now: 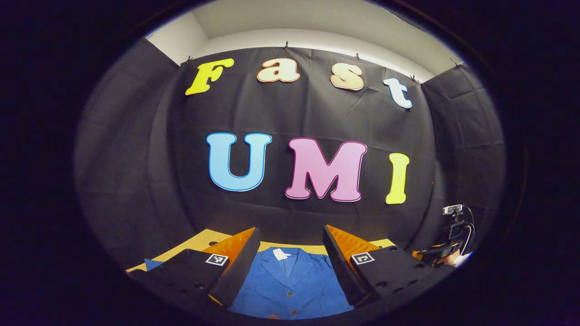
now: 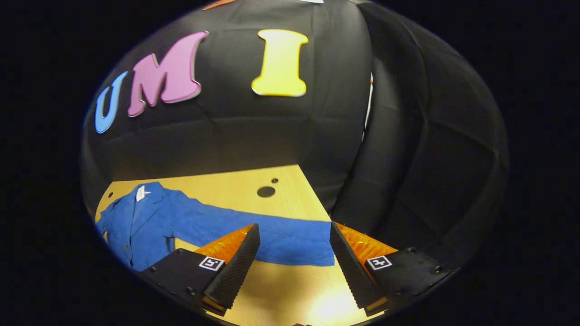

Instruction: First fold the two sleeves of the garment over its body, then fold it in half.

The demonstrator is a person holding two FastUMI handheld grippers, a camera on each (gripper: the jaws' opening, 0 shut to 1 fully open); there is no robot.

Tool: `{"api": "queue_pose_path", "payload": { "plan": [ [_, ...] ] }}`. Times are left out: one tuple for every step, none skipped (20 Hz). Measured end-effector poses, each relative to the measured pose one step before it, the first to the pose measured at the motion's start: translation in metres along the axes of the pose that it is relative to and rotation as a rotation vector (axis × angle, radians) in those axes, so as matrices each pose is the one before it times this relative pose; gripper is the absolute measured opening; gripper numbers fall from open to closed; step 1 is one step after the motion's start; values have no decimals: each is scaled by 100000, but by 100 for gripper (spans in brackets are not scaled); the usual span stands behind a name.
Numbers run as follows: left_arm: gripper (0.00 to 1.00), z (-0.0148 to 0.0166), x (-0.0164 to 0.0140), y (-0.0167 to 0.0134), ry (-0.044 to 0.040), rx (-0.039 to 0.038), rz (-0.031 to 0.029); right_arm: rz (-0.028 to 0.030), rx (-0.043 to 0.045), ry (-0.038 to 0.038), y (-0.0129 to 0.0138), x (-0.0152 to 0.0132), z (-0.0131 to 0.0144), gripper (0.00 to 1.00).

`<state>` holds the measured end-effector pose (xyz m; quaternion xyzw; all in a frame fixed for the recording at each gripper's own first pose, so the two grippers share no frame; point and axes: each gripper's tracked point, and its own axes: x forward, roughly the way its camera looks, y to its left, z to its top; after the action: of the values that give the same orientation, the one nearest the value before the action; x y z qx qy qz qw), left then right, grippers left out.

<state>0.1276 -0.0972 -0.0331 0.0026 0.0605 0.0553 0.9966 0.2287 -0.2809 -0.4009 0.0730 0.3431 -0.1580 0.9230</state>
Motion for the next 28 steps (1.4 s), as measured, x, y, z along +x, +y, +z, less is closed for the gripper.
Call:
{"api": "queue_pose_path", "payload": {
  "plan": [
    [81, -300, 372, -810, 1447, 180, 630, -199, 4801, 6353, -605, 1569, -1511, 99],
    [81, -366, 351, -677, 1636, 473, 497, -1946, 3110, 4285, -988, 1294, -1042, 99],
    [81, -307, 331, -522, 1608, 658, 673, -2141, 1872, 3365, -848, 1625, -876, 92],
    [81, -351, 279, -420, 1230, 537, 395, -1492, 539, 3729, -638, 1171, -965, 92],
    [81, -280, 348, -387, 1070, 433, 377, -1218, 490, 3928, -596, 1070, -1041, 97],
    [81, -296, 235, -257, 1102, 321, 365, -579, 379, 2658, -216, 907, -674, 96],
    [81, -92, 318, -268, 930, 255, 54, -74, 203, 2330, 103, 571, -588, 87],
    [81, 14, 96, -181, 20, 203, -144, -739, -1228, 2010, 62, 2, -557, 97],
    [81, 313, 152, -93, -754, 127, -171, -885, -471, -4488, 125, 575, 940, 97],
    [81, 211, 102, -70, -677, 46, -299, -1170, 145, 1163, 3, 133, -288, 97],
    [81, 151, 152, -93, -510, -256, -658, -1386, 130, -287, -159, -207, 108, 97],
    [81, -14, 172, -143, -55, -154, -1049, -479, 425, 131, 252, 1, 150, 96],
    [81, -14, 176, -41, 287, 267, -1002, -709, 853, 979, 101, -150, -150, 97],
    [81, 14, 103, 102, 154, 686, -1017, -408, 1448, 1024, 173, 102, 95, 84],
    [81, 156, 152, 76, -66, 1012, -1026, -266, 1112, 1598, 555, -319, -67, 82],
    [81, 5, 102, 297, -217, 1116, -823, 820, 139, 363, 532, 333, -363, 68],
    [81, 169, 59, 327, -232, 1060, -453, 1102, 177, 838, 872, -19, -75, 55],
    [81, 22, -150, 386, -103, 778, -178, 1343, 151, -632, 769, -110, 129, 41],
    [81, 121, -55, 395, -63, 328, 21, 3564, 1274, 630, 509, 537, -249, 27],
    [81, 57, -107, 391, -241, -14, -57, -446, 1922, 912, -458, -442, -57, 16],
    [81, 149, -102, 354, -108, -39, -150, -52, 1266, -630, -11, 110, 165, 6],
    [81, -132, -112, 469, -40, 39, 242, 192, 223, 433, 81, -15, -113, 6],
    [81, -84, 7, 504, 170, 26, 336, 220, -498, -634, -17, -176, 236, 6],
    [81, -262, -169, 443, 552, -106, 601, 515, -681, 471, 115, -211, -83, 0],
    [81, -186, -131, 559, 579, -373, 801, 337, -480, 599, 73, -299, -285, 6],
    [81, -126, -306, 549, 147, -633, 749, 175, -572, -1676, 186, -541, 301, 6],
    [81, 47, -262, 604, -501, -865, 542, -153, -851, -2964, 303, -753, 751, 6],
    [81, -72, -374, 526, -873, -976, 242, 1504, -72, -2572, 902, -916, 768, 6]
  ]
}}
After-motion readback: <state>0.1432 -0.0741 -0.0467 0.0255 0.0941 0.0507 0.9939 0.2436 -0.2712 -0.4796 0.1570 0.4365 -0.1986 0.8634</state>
